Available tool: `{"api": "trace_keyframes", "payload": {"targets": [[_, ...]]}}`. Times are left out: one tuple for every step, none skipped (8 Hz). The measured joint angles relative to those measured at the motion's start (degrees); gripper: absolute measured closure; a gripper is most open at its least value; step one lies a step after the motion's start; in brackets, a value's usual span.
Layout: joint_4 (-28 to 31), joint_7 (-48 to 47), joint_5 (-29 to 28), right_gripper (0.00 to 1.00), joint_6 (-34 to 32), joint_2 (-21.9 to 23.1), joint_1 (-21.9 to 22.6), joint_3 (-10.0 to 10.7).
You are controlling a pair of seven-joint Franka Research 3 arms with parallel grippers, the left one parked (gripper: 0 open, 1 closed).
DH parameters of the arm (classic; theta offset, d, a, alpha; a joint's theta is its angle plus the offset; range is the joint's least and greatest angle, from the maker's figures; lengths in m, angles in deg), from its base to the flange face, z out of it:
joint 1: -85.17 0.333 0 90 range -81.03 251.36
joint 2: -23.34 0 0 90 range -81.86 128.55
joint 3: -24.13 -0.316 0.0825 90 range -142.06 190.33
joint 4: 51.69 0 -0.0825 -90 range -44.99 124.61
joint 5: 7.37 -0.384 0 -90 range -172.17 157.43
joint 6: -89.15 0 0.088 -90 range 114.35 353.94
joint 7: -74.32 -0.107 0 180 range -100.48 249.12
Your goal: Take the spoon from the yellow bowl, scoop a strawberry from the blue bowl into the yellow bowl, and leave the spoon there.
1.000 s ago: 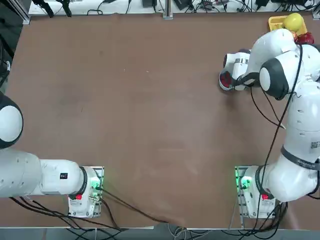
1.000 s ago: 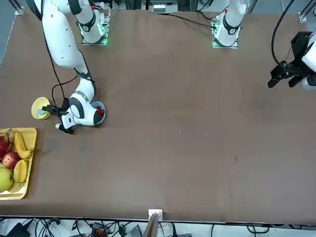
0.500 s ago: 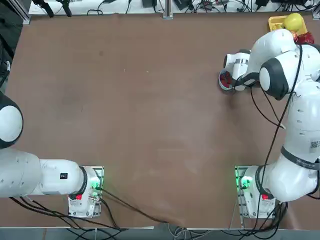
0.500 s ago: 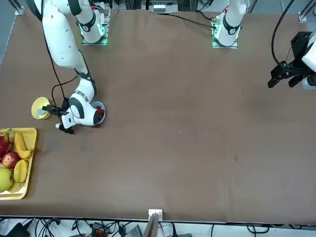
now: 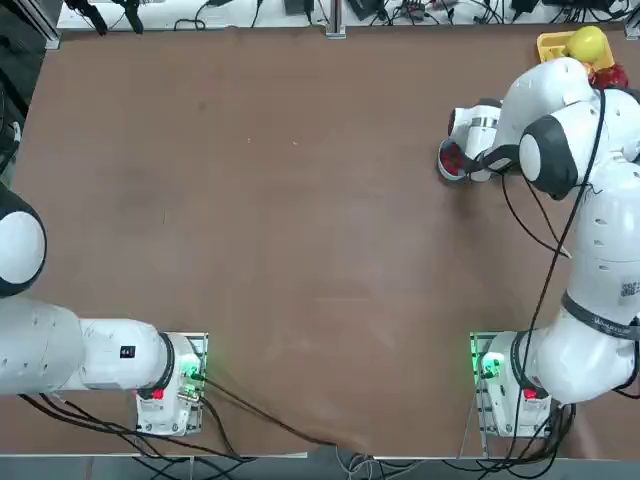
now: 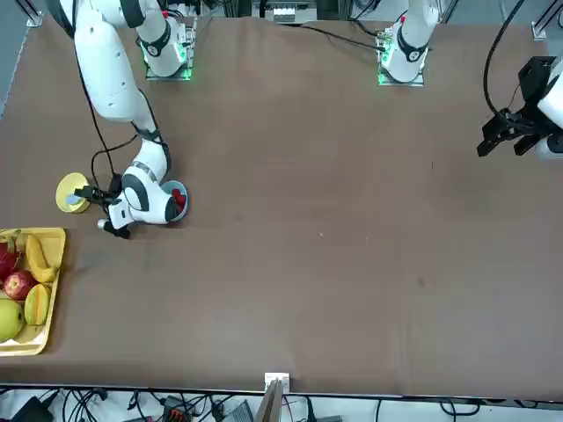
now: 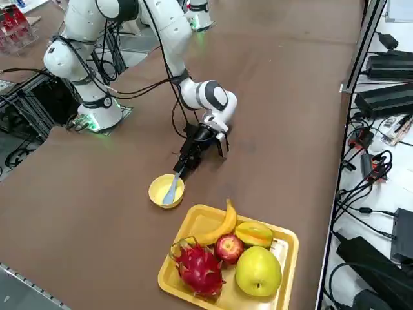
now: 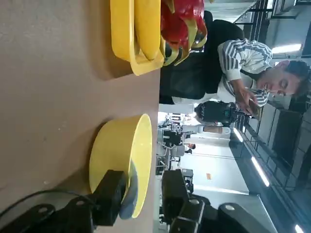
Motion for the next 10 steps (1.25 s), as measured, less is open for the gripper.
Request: {"api": "trace_keyframes", "payload": {"targets": [[0.0,0.0,0.0,0.52,0.0,0.0,0.0,0.0],[0.0,0.0,0.0,0.53,0.0,0.0,0.0,0.0],[0.0,0.0,0.0,0.54,0.0,0.0,0.0,0.0],[0.0,0.0,0.0,0.53,0.0,0.0,0.0,0.0],[0.0,0.0,0.0,0.53,0.0,0.0,0.0,0.0],[0.0,0.2,-0.1,0.53,0.0,0.0,0.0,-0.1],[0.0,0.3,-0.3,0.53,0.0,0.0,0.0,-0.2],[0.0,0.5,-0.8,0.53,0.0,0.0,0.0,-0.2],[-0.2,0.8,-1.4,0.54,0.0,0.0,0.1,-0.3],[-0.5,1.0,-1.8,0.56,0.0,0.0,0.1,-0.3]]}}
